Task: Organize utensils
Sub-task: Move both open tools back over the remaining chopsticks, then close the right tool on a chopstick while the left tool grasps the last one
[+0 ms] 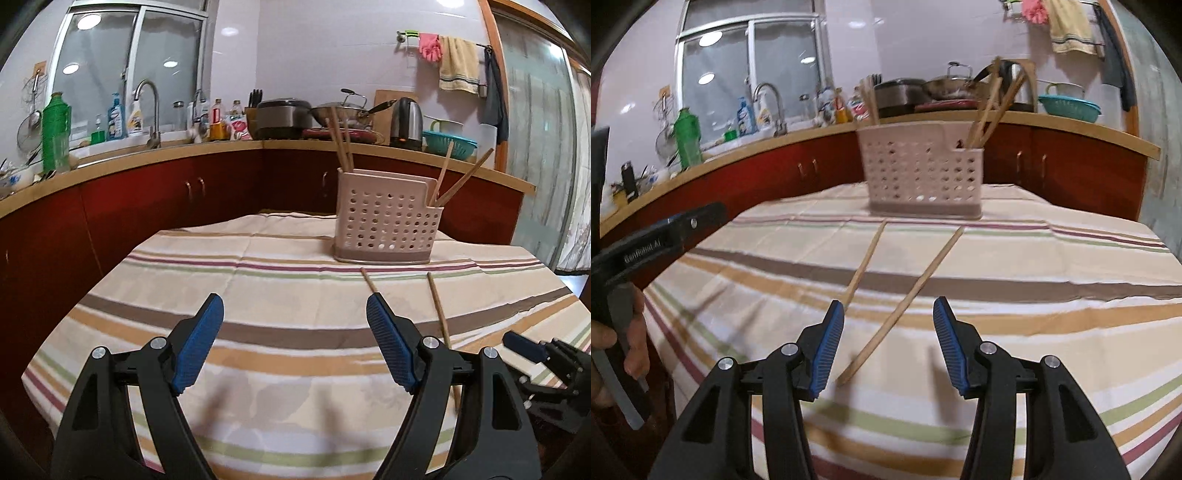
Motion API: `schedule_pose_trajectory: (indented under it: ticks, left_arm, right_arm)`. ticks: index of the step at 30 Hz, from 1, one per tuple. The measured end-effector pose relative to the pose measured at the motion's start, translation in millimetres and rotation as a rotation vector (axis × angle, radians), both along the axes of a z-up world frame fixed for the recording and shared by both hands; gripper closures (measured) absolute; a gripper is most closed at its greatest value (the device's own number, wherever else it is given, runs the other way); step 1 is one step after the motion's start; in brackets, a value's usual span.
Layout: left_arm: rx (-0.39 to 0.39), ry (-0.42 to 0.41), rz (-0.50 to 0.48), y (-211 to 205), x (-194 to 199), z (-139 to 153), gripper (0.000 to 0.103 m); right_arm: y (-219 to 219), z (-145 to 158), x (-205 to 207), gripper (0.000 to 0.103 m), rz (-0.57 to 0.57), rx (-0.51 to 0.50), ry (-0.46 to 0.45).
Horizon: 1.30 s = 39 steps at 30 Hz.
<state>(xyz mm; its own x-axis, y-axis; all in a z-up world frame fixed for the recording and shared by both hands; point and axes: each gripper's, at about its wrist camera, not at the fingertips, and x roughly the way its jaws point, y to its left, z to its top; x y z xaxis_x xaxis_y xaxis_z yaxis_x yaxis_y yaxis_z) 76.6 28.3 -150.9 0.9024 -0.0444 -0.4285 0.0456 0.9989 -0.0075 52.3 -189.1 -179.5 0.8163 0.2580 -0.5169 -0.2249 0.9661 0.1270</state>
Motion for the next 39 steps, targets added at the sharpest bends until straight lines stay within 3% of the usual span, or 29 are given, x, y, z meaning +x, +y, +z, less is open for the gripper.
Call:
schedule_pose_trajectory:
  ticks: [9,13,23,34,36,39]
  left_arm:
    - [-0.017,0.024,-0.004,-0.8,-2.4,-3.8,0.025]
    - [-0.016,0.043,-0.029,-11.8,-0.7,-9.0,0.025]
    - [-0.03,0.115,-0.114,-49.1,7.9,-23.7,0.025]
    - [-0.022,0.19,-0.207,-88.1,14.8,-39.7,0.025]
    - [-0.018,0.216,-0.213,-94.2,18.2,-46.2,0.028]
    - [-0.01,0.282,-0.221,-100.5,25.6,-57.9,0.043]
  right_arm:
    - [11.2,-27.7,7.0,0.053,0.031,-0.072,0.133]
    - [-3.5,-28.1,6.6,0.055,-0.017,-0.068,0.135]
    - [-44.6,-27.5,11.7,0.096,-0.064,-0.021,0.156]
    - [-87.8,-28.5,2.4,0.096,-0.154,-0.012,0.152]
    - [-92.1,-28.9,-0.4,0.096,-0.159,-0.01,0.151]
    - [-93.5,-28.9,-2.5,0.096,-0.158,-0.004,0.148]
